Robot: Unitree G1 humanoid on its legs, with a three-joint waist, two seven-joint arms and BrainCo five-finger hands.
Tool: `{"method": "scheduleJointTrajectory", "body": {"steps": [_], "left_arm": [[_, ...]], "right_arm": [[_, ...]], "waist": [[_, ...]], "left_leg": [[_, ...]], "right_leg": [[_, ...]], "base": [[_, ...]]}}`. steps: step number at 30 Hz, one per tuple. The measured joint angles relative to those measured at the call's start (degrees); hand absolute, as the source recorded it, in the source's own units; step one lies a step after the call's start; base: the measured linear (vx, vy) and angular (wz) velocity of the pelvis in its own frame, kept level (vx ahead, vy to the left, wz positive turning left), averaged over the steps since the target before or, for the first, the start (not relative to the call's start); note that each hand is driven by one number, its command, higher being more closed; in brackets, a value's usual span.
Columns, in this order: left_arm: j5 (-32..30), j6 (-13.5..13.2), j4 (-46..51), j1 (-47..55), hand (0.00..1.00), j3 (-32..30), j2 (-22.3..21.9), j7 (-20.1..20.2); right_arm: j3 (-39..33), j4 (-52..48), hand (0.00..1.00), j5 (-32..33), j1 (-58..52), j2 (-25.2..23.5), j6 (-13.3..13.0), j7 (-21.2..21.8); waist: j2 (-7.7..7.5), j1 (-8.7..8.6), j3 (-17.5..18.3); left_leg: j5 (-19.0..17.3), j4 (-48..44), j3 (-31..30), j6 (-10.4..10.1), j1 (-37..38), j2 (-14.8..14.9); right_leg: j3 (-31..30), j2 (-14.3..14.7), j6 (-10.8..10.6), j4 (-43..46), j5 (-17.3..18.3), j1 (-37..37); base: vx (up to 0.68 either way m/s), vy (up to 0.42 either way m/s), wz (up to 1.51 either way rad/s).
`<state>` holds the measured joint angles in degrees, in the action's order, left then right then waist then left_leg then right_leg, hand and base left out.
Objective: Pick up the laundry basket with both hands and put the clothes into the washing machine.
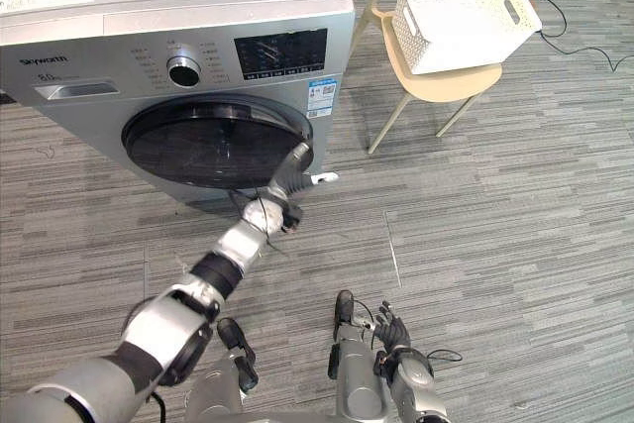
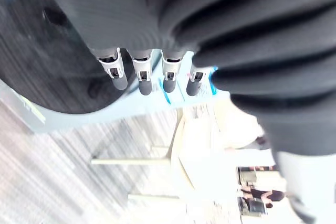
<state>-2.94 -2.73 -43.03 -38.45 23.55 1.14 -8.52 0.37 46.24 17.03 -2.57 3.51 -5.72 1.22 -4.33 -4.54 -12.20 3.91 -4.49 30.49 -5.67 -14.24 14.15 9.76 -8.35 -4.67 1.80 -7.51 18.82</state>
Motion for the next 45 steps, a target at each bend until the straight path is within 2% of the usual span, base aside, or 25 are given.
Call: {"method": "scheduleJointTrajectory", "body": {"steps": [2, 5, 7, 9, 14, 17, 19, 22, 23, 24, 25, 26, 27, 29, 31, 33, 35, 37, 39, 41, 42, 45], "left_arm": [[0.03, -0.11, 2.96, 5.02, 0.0, 0.99, 0.38, 1.65], [1.17, -0.43, 9.25, 16.14, 0.0, 0.98, 2.05, 4.24], [3.59, -0.78, 12.68, 24.03, 0.0, 0.39, 4.78, 6.22], [6.76, -1.45, 14.96, 28.97, 0.0, -1.61, 5.96, 7.59], [9.98, -2.33, 23.5, 38.11, 0.0, -4.1, 10.28, 10.83], [9.69, -2.99, 23.78, 38.86, 0.0, -3.96, 12.32, 13.52], [4.0, -2.85, 18.64, 34.87, 0.0, -3.68, 12.64, 14.65], [-7.4, -1.72, 0.65, 18.01, 0.0, -2.23, 13.08, 13.11], [-12.44, -0.84, -5.25, 10.93, 0.0, -1.42, 13.33, 11.01], [-17.78, -0.17, -11.34, 2.31, 0.0, -1.32, 15.08, 8.8], [-21.24, 0.34, -15.02, -5.6, 0.0, -1.29, 17.33, 7.45], [-22.77, 0.53, -16.4, -9.38, 0.0, -1.31, 18.41, 6.91], [-24.78, 1.18, -18.27, -17.53, 0.0, -1.25, 21.13, 6.0], [-26.47, 2.51, -18.6, -23.89, 0.0, -0.77, 22.92, 6.37], [-26.84, 2.46, -18.42, -26.08, 0.0, -2.11, 24.61, 5.38], [-23.19, 2.66, -17.59, -33.31, 0.0, -3.87, 26.23, 2.65], [-20.31, 2.57, -15.21, -38.45, 0.0, -3.9, 26.85, 0.45], [-20.04, 2.41, -14.62, -38.94, 0.0, -2.99, 25.01, -0.56], [-20.21, 3.58, -12.23, -40.81, 0.0, -2.99, 24.83, -1.76], [-20.16, 3.84, -10.88, -40.82, 0.0, -2.99, 24.73, -2.66], [-18.64, 3.8, -10.51, -40.8, 0.0, -3.15, 24.5, -4.41], [-15.83, 3.65, -10.25, -40.14, 0.0, -5.39, 23.38, -5.25]], "right_arm": [[-0.43, 0.66, 0.0, -1.42, 0.0, -0.12, 0.02, -0.04], [-2.23, 0.77, 0.0, -1.88, 0.13, -0.1, -0.1, -0.12], [-2.67, 2.0, 0.0, -1.89, 0.3, 0.14, -0.34, -0.09], [-2.77, 3.12, 0.0, -1.91, 0.28, 0.48, -0.33, -0.05], [-2.6, 4.07, 0.0, -1.9, 1.46, 0.57, -0.45, 0.18], [-1.02, 4.01, 0.0, -1.87, 3.74, 0.81, -0.42, 0.33], [0.4, 3.91, 0.0, -1.85, 5.94, 1.04, -0.41, 0.44], [3.16, -0.02, 0.0, -1.37, 10.18, 1.27, -0.58, 0.21], [4.01, -2.67, 0.0, -0.69, 11.24, 1.26, -0.93, 0.1], [5.1, -5.91, 0.0, 0.18, 12.54, 1.24, -1.92, 0.01], [5.15, -9.29, 0.0, 1.41, 12.74, 1.22, -2.98, -0.09], [5.1, -10.81, 0.0, 2.18, 12.75, 1.29, -3.33, -0.27], [5.08, -14.01, 0.0, 3.86, 11.78, 1.37, -4.11, -1.01], [4.92, -18.48, 0.0, 5.73, 8.07, 1.6, -5.13, -1.27], [4.81, -22.43, 0.0, 7.6, 3.34, 1.61, -5.47, -1.25], [5.25, -26.8, 0.0, 9.85, -1.71, 1.12, -6.36, -1.28], [5.08, -31.04, 0.0, 11.91, -4.75, 1.35, -7.64, -1.48], [5.09, -34.0, 0.0, 12.89, -5.65, 1.45, -8.83, -1.95], [5.1, -37.32, 0.0, 14.19, -5.7, 1.33, -10.44, -2.2], [5.15, -37.58, 0.0, 14.49, -5.7, 1.28, -10.81, -2.21], [5.18, -37.43, 0.0, 14.49, -5.75, 1.3, -10.79, -2.25], [5.21, -37.45, 0.0, 14.39, -5.76, 1.32, -10.74, -2.29]], "waist": [[0.22, 0.1, 0.12], [1.52, 0.9, 0.97], [2.99, 1.33, 1.8], [3.75, 2.33, 2.35], [3.89, 4.0, 2.41], [3.88, 3.88, 2.36], [3.79, 3.8, 2.21], [2.23, 3.5, -0.61], [1.37, 2.84, -2.07], [0.01, 1.32, -4.23], [-1.47, 0.07, -6.37], [-2.27, -0.43, -7.63], [-4.15, -1.27, -9.45], [-4.5, -1.66, -9.68], [-4.59, -2.14, -9.77], [-5.56, -2.59, -10.46], [-5.91, -2.62, -10.9], [-6.1, -2.64, -11.14], [-6.44, -2.61, -13.23], [-6.36, -2.53, -13.52], [-6.29, -2.55, -13.89], [-6.12, -2.52, -14.0]], "left_leg": [[0.17, 0.43, -0.44, -0.25, 0.59, -0.08], [0.18, 0.61, -1.57, -0.26, 0.52, -0.35], [0.48, 0.94, -3.78, -0.07, 0.27, -0.91], [1.08, 1.98, -4.85, 0.14, 0.43, -1.51], [2.03, 3.47, -8.25, 0.67, -0.07, -3.27], [2.38, 4.0, -8.55, 1.05, -1.54, -4.37], [2.67, 3.93, -8.42, 1.43, -3.08, -4.65], [2.72, 2.95, -5.62, 1.49, -4.12, -4.61], [2.85, 1.98, -4.64, 1.69, -5.04, -4.42], [2.86, 1.31, -3.68, 1.72, -6.14, -4.17], [2.8, 0.96, -2.76, 1.64, -7.34, -3.97], [2.8, 0.6, -2.15, 1.64, -7.75, -3.8], [2.66, 0.05, -0.47, 1.44, -9.25, -3.0], [2.65, -0.46, 0.63, 1.43, -12.02, -2.34], [2.58, -1.73, 1.34, 1.37, -14.77, -0.87], [2.3, -4.65, 1.51, 1.31, -18.24, 1.97], [1.08, -7.47, 1.46, 1.27, -21.09, 4.03], [0.01, -9.64, 1.45, 1.01, -23.06, 5.59], [-0.88, -11.62, 1.25, 0.69, -24.4, 7.22], [-1.24, -11.74, 1.25, 0.34, -25.21, 7.71], [-1.22, -11.59, 1.06, 0.33, -25.34, 7.92], [-1.0, -11.56, 1.04, 0.58, -25.0, 7.92]], "right_leg": [[0.76, 0.09, -0.04, -0.31, 0.03, -0.77], [1.66, -0.06, -0.1, -1.17, 0.08, -1.87], [3.81, -0.46, -0.28, -2.16, 0.22, -3.5], [4.83, -0.87, -0.48, -2.15, 0.38, -4.17], [7.96, -2.32, -1.04, -2.21, 0.87, -5.54], [7.12, -2.99, -1.36, -2.25, 1.1, -4.03], [5.83, -3.04, -0.87, -2.27, 0.59, -2.33], [2.45, -3.21, -0.99, -1.95, -1.72, 1.07], [1.37, -3.17, -0.87, -2.01, -2.46, 2.06], [0.36, -3.07, -0.94, -2.05, -3.41, 3.64], [-0.86, -2.86, -0.47, -2.22, -4.22, 5.46], [-1.46, -2.75, -0.65, -2.35, -4.72, 6.15], [-3.1, -2.38, -0.81, -2.75, -5.37, 8.51], [-4.41, -1.92, -0.96, -3.08, -6.01, 11.49], [-4.95, -1.32, -1.13, -3.16, -6.22, 14.25], [-4.73, 0.52, -0.92, -3.36, -6.56, 16.56], [-4.58, 1.69, -0.21, -3.43, -7.3, 18.17], [-4.58, 2.55, -0.59, -3.57, -7.62, 19.35], [-4.75, 3.57, -1.3, -4.07, -8.11, 19.86], [-4.81, 3.92, -1.3, -4.06, -8.11, 20.61], [-4.64, 4.17, -1.3, -4.09, -8.11, 20.71], [-4.53, 4.17, -1.29, -4.0, -8.12, 20.41]], "base": [[0.06, -0.013, 0.08], [0.04, -0.005, 0.21], [0.02, 0.002, 0.4], [0.01, 0.018, 0.36], [-0.02, 0.041, 0.39], [-0.03, 0.051, 0.12], [-0.05, 0.038, -0.06], [-0.07, 0.02, -0.44], [-0.09, -0.01, -0.48], [-0.11, -0.027, -0.52], [-0.12, -0.029, -0.43], [-0.14, -0.057, -0.51], [-0.1, -0.061, -0.44], [-0.07, -0.066, -0.36], [-0.04, -0.077, -0.22], [-0.02, -0.104, -0.16], [0.0, -0.08, -0.2], [0.0, -0.055, -0.2], [-0.02, -0.057, -0.17], [-0.04, -0.049, -0.08], [-0.05, -0.047, -0.04], [-0.01, -0.012, 0.0]]}}
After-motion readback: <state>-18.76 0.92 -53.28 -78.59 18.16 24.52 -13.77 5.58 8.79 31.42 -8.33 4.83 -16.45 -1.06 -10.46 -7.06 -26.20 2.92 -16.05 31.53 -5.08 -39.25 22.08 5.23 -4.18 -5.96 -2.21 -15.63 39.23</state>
